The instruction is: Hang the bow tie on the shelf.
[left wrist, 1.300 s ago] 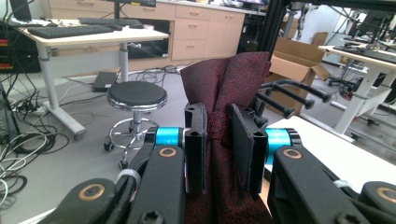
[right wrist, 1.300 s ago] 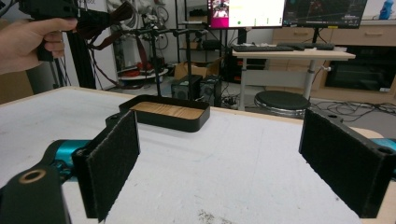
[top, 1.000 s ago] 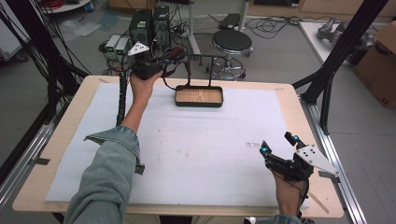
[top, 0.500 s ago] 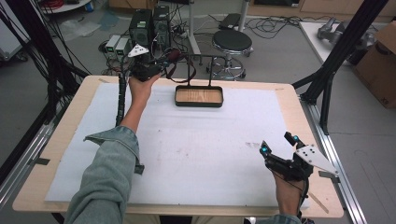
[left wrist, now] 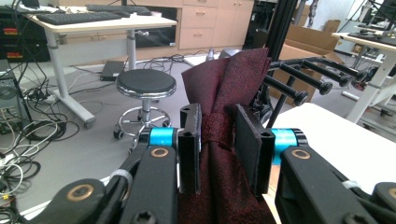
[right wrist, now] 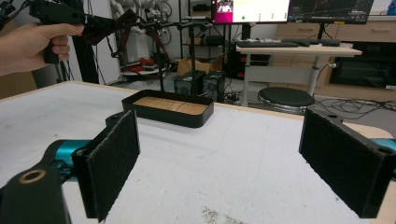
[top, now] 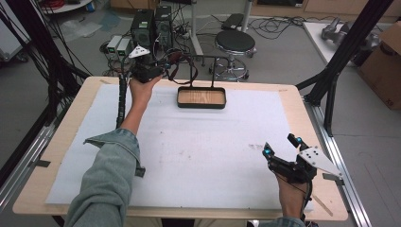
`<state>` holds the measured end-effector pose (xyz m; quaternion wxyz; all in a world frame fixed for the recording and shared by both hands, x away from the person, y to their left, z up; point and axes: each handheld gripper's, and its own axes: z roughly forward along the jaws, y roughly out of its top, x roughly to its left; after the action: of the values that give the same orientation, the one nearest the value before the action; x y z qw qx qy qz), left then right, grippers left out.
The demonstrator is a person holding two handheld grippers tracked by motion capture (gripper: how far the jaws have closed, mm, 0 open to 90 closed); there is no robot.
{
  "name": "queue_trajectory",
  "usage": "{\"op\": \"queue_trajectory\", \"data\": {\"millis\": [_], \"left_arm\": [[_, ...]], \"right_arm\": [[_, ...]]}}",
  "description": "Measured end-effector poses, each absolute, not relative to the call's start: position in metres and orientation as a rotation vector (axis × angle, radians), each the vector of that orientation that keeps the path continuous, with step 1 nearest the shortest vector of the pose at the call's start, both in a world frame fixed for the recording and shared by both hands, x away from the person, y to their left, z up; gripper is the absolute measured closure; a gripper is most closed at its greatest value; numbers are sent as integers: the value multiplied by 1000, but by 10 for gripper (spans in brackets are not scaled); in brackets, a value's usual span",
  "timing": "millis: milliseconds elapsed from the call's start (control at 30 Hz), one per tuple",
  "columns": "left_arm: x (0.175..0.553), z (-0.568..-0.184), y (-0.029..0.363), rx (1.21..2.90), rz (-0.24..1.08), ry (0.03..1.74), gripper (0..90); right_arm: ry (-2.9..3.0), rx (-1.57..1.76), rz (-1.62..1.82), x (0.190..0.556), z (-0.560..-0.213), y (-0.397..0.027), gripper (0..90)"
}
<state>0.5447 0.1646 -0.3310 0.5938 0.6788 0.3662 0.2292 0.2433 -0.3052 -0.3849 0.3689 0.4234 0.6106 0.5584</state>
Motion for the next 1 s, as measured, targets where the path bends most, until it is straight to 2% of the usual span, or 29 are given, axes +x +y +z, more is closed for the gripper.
{"op": "queue_trajectory", "data": {"millis": [367,1000], "left_arm": [[531,-322,183,1563,535,833,620],[454,-303,239,1547,588,799,510]], "right_arm": [[1573,1082,1437,243,-384,-302,114],[1587,1049,1455,246,-381,-291,114]]}}
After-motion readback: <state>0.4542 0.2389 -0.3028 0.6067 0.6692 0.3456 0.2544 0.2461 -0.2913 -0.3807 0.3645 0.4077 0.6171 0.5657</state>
